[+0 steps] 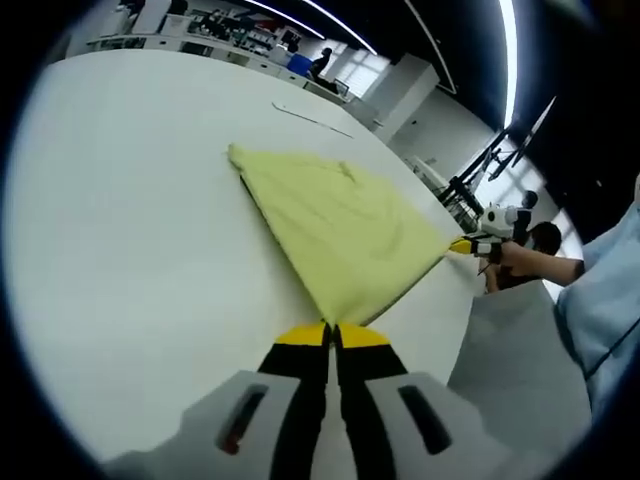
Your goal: Fold the garment on the visible template until the final outline fits inside the template.
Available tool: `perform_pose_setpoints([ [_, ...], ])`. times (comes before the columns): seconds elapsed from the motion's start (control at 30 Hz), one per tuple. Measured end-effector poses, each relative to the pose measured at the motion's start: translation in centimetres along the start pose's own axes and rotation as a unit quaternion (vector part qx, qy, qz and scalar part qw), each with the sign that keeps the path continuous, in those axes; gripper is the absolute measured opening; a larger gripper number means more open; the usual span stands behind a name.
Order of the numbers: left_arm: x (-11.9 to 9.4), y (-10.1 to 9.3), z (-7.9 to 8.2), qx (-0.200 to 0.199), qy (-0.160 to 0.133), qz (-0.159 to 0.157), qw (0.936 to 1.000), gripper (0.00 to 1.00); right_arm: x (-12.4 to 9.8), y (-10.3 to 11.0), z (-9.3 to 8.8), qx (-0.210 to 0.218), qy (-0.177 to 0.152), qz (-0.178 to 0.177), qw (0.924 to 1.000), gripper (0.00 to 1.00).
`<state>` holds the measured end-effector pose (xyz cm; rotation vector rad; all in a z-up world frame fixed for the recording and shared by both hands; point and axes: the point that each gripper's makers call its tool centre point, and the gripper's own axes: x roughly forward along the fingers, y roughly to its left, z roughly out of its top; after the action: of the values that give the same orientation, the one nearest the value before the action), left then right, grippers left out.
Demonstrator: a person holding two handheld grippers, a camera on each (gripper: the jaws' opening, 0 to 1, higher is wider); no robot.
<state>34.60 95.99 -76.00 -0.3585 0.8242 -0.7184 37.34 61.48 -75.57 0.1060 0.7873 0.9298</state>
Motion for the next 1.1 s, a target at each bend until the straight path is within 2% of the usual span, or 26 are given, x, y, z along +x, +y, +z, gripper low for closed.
perform_pose_setpoints([
  [0.17, -0.1, -0.4, -1.0, -0.004, 0.004, -0.002, 1.0, 0.0, -0.3, 0.2, -1.4, 0.009, 0.007, 0.0, 0.9999, 0.0],
  [0.4, 0.0, -0.4, -0.9, -0.002, 0.007, 0.0, 1.0, 0.0, -0.2, -0.2, -1.3, 0.021, 0.007, -0.002, 0.9997, 0.0],
  [0.43, -0.1, -0.5, -1.0, -0.003, 0.01, -0.003, 0.9999, 0.01, -0.2, -0.2, -1.3, 0.021, 0.007, -0.002, 0.9998, 0.0],
  [0.5, -0.5, -0.1, -1.0, 0.013, 0.011, 0.008, 0.9998, 0.11, -0.4, -0.4, -1.1, 0.017, 0.007, -0.003, 0.9998, 0.0],
  [0.53, -0.7, -0.4, -0.6, 0.015, 0.0, 0.001, 0.9999, 0.14, -0.8, -0.6, -0.8, 0.009, -0.002, -0.01, 0.9999, 0.0],
  [0.57, -1.1, -0.3, -0.7, 0.011, 0.006, 0.007, 0.9999, 0.19, -1.0, -0.5, -0.6, 0.007, -0.006, -0.011, 0.9999, 0.01],
  [0.6, -1.4, -0.3, -0.4, 0.018, -0.002, 0.009, 0.9998, 0.22, -1.4, -0.6, -0.1, 0.012, -0.014, -0.011, 0.9998, 0.07],
  [0.63, -1.7, -0.5, 0.1, 0.043, -0.013, 0.004, 0.999, 0.23, -1.6, -0.7, 0.1, 0.016, -0.018, -0.014, 0.9996, 0.14],
  [0.7, -2.4, -1.0, 0.4, 0.037, -0.014, -0.001, 0.9992, 0.23, -2.3, -0.7, 0.5, 0.006, -0.021, -0.018, 0.9996, 0.25],
  [0.73, -2.5, -1.2, 0.6, 0.046, -0.018, -0.001, 0.9988, 0.26, -2.7, -0.8, 0.9, -0.004, -0.027, -0.023, 0.9994, 0.29],
  [0.8, -2.9, -1.5, 1.3, 0.078, -0.025, 0.011, 0.9966, 0.36, -3.2, -0.8, 1.5, -0.006, -0.034, -0.028, 0.999, 0.42],
  [0.83, -3.1, -1.8, 1.6, 0.083, -0.026, 0.014, 0.9961, 0.45, -3.6, -0.6, 2.0, -0.007, -0.041, -0.03, 0.9987, 0.48],
  [0.93, -3.4, -2.8, 3.1, 0.138, -0.05, 0.037, 0.9885, 0.65, -4.2, -0.2, 3.1, -0.013, -0.06, -0.04, 0.9973, 0.65],
  [1.03, -3.4, -3.7, 3.6, 0.173, -0.053, 0.064, 0.9814, 0.88, -4.6, 0.8, 3.8, -0.02, -0.079, -0.042, 0.9958, 0.81],
  [1.1, -3.3, -4.5, 3.5, 0.181, -0.053, 0.068, 0.9797, 0.97, -4.6, 1.4, 3.5, -0.032, -0.073, -0.044, 0.9959, 0.88],
])
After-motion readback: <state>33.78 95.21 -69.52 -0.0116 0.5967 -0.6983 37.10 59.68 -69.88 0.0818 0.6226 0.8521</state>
